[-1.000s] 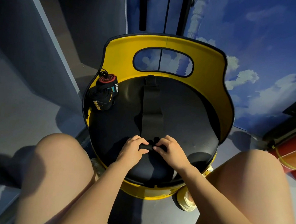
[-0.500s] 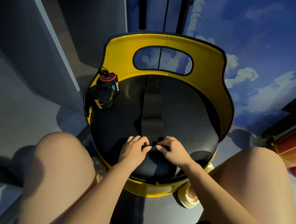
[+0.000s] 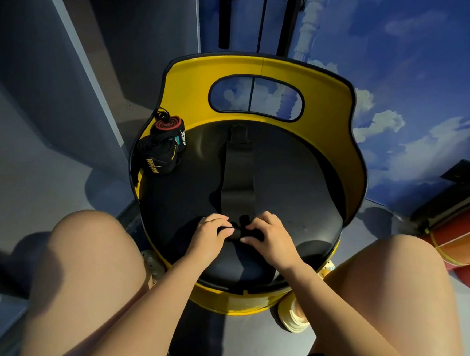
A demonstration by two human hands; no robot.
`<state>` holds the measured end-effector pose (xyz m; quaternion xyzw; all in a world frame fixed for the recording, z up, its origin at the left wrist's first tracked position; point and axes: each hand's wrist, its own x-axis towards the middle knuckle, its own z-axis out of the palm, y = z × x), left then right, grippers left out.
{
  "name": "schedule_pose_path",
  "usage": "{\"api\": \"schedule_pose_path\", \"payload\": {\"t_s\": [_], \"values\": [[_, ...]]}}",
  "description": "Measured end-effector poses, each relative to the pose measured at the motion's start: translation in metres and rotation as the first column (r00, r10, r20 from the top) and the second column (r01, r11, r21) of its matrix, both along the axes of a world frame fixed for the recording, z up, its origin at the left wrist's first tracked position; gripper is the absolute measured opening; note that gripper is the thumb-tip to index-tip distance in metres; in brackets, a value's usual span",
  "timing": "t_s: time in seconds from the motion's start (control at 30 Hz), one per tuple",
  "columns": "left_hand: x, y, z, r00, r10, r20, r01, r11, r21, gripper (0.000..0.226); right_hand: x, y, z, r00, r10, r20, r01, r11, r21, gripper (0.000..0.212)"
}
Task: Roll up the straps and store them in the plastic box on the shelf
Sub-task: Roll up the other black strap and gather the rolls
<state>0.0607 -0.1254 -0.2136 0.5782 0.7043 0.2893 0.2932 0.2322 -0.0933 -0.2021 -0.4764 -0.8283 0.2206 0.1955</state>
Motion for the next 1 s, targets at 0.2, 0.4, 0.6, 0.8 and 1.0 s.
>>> {"api": "schedule_pose_path", "payload": {"t_s": [0.2, 0.4, 0.6, 0.8, 1.0], "values": [[0.002, 0.003, 0.0, 0.983, 0.088, 0.161, -0.085, 0.996, -0.025, 0.022, 0.002, -0.002, -0.003, 0.998, 0.045, 0.042, -0.046, 0.999, 0.009, 0.032], [0.003, 0.0, 0.0, 0.978, 0.09, 0.186, -0.089, 0.996, -0.012, 0.02, -0.001, 0.007, 0.0, 1.0, 0.007, -0.006, -0.008, 0.994, -0.11, 0.032], [0.002, 0.0, 0.002, 0.992, 0.05, 0.117, -0.058, 0.996, 0.063, 0.023, -0.003, 0.013, 0.0, 0.999, -0.038, -0.034, 0.032, 0.984, -0.173, 0.03], [0.0, 0.009, 0.003, 0.986, 0.078, 0.15, -0.077, 0.997, -0.011, 0.02, -0.006, 0.011, -0.002, 0.996, -0.084, -0.015, 0.083, 0.993, -0.087, 0.033], [-0.003, 0.011, 0.004, 0.996, -0.002, 0.088, 0.007, 0.999, -0.054, 0.025, -0.002, 0.006, -0.003, 0.997, -0.071, -0.029, 0.068, 0.995, -0.078, 0.034]]}}
